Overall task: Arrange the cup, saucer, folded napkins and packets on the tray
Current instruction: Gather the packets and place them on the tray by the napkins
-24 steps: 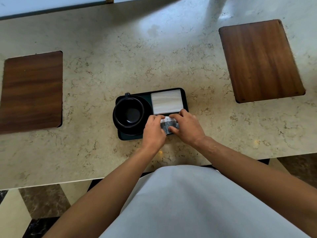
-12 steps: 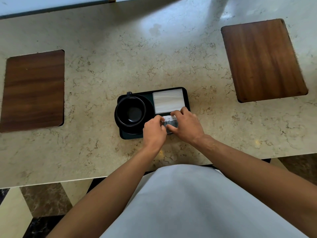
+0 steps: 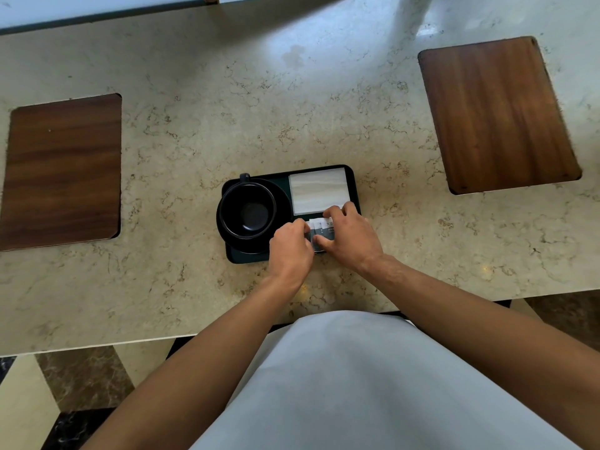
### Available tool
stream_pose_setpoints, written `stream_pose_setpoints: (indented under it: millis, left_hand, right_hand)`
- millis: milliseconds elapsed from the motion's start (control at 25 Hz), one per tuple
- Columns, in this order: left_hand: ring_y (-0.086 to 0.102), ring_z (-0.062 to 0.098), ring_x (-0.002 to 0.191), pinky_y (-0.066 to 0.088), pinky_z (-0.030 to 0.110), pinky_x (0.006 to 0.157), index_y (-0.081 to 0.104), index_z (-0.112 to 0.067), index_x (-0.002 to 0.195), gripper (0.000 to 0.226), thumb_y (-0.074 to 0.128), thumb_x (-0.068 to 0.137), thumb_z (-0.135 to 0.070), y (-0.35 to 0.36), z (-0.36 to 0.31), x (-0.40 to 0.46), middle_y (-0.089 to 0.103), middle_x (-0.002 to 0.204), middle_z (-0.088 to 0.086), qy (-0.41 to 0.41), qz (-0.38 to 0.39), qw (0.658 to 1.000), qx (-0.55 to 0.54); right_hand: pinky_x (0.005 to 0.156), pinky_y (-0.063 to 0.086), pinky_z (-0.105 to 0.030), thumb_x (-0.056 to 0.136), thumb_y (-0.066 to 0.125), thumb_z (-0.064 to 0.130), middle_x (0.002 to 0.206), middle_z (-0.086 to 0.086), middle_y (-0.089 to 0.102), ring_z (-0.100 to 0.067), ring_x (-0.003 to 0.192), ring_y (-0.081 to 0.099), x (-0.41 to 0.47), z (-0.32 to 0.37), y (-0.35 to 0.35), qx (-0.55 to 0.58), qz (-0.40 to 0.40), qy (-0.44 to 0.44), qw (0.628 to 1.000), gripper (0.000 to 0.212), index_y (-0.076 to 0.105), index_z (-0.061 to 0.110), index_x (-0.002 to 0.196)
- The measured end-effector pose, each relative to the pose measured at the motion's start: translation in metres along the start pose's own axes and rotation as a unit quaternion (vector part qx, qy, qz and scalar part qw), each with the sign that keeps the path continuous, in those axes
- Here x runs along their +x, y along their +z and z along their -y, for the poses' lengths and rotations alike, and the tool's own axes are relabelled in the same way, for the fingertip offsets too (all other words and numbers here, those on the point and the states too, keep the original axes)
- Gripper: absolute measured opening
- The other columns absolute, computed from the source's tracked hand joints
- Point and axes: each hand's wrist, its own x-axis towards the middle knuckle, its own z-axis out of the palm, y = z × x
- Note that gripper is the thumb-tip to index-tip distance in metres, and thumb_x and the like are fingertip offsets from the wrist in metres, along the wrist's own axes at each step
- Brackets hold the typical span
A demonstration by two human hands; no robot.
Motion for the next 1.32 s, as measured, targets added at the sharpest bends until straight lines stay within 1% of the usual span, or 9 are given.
stream_pose_setpoints:
  millis: [200,360,440,520,600,760,1000,1200,1320]
  left_hand:
    - [0.066,0.023,0.088,0.06,0.044,0.084,0.07,-0.008,0.107,0.013,0.066,0.095,-0.007,-0.003,-0.002,-0.002,0.069,0.099,0.008,0.013,0.007,1.0,0.027]
    - [0.064,0.023,0.082,0.06,0.043,0.076,0.066,-0.008,0.112,0.017,0.061,0.1,-0.019,-0.006,-0.003,-0.008,0.065,0.098,0.008,0.04,0.001,0.997,0.058]
    - [0.063,0.023,0.08,0.06,0.041,0.072,0.067,-0.007,0.115,0.02,0.06,0.101,-0.02,-0.009,-0.002,-0.011,0.062,0.1,0.008,0.068,-0.014,0.995,0.069]
    - [0.061,0.022,0.079,0.059,0.04,0.069,0.068,-0.007,0.116,0.021,0.059,0.102,-0.019,-0.011,0.0,-0.013,0.06,0.101,0.008,0.117,-0.01,0.989,0.087]
    - [0.06,0.021,0.084,0.059,0.039,0.073,0.069,-0.007,0.118,0.023,0.058,0.103,-0.019,-0.01,0.001,-0.013,0.061,0.103,0.007,0.15,0.009,0.984,0.098]
    - [0.061,0.022,0.095,0.058,0.039,0.084,0.066,-0.006,0.124,0.026,0.06,0.101,-0.015,-0.005,0.0,-0.01,0.062,0.111,0.009,0.142,0.027,0.985,0.096]
    - [0.06,0.02,0.096,0.058,0.038,0.086,0.065,-0.005,0.124,0.027,0.059,0.101,-0.018,0.0,0.006,-0.008,0.059,0.112,0.008,0.131,0.039,0.984,0.111]
    - [0.058,0.02,0.096,0.057,0.035,0.084,0.065,-0.005,0.123,0.027,0.059,0.101,-0.019,0.002,0.007,-0.007,0.059,0.111,0.008,0.139,0.035,0.98,0.136]
    - [0.057,0.02,0.1,0.057,0.034,0.087,0.064,-0.006,0.125,0.031,0.061,0.1,-0.024,0.003,0.008,-0.01,0.059,0.114,0.008,0.141,0.032,0.979,0.141]
  right_hand:
    - [0.097,0.054,-0.041,0.092,0.071,0.047,0.132,-0.009,0.052,-0.028,0.11,0.061,0.002,-0.001,0.001,0.008,0.004,-0.003,1.0,0.058,0.053,0.018,0.138]
    - [0.097,0.054,-0.041,0.094,0.07,0.044,0.133,-0.009,0.05,-0.027,0.112,0.06,0.002,-0.008,0.002,0.043,0.015,-0.009,0.999,0.056,0.053,0.017,0.141]
    - [0.099,0.054,-0.04,0.096,0.07,0.039,0.132,-0.008,0.051,-0.026,0.113,0.059,0.0,-0.013,0.002,0.064,0.011,-0.015,0.998,0.054,0.054,0.017,0.142]
    - [0.098,0.054,-0.038,0.096,0.07,0.034,0.13,-0.008,0.051,-0.025,0.112,0.06,-0.001,-0.016,0.003,0.068,-0.003,-0.016,0.998,0.051,0.055,0.017,0.141]
    - [0.097,0.054,-0.036,0.095,0.071,0.034,0.13,-0.008,0.052,-0.024,0.111,0.06,-0.002,-0.019,0.003,0.07,-0.007,-0.013,0.997,0.052,0.055,0.016,0.141]
    - [0.095,0.053,-0.034,0.093,0.072,0.033,0.13,-0.007,0.051,-0.024,0.11,0.06,-0.001,-0.02,0.004,0.07,-0.004,-0.002,0.998,0.052,0.055,0.016,0.139]
    - [0.091,0.052,-0.032,0.094,0.071,0.035,0.128,-0.006,0.05,-0.022,0.106,0.06,0.001,-0.022,0.004,0.07,-0.009,0.008,0.997,0.049,0.056,0.016,0.136]
    - [0.096,0.052,-0.034,0.091,0.075,0.037,0.127,-0.006,0.054,-0.02,0.11,0.059,0.003,-0.026,0.001,0.083,0.002,0.006,0.997,0.053,0.058,0.017,0.137]
    - [0.096,0.05,-0.032,0.091,0.075,0.037,0.124,-0.006,0.055,-0.02,0.11,0.059,0.003,-0.03,-0.001,0.09,0.005,0.007,0.996,0.054,0.06,0.017,0.139]
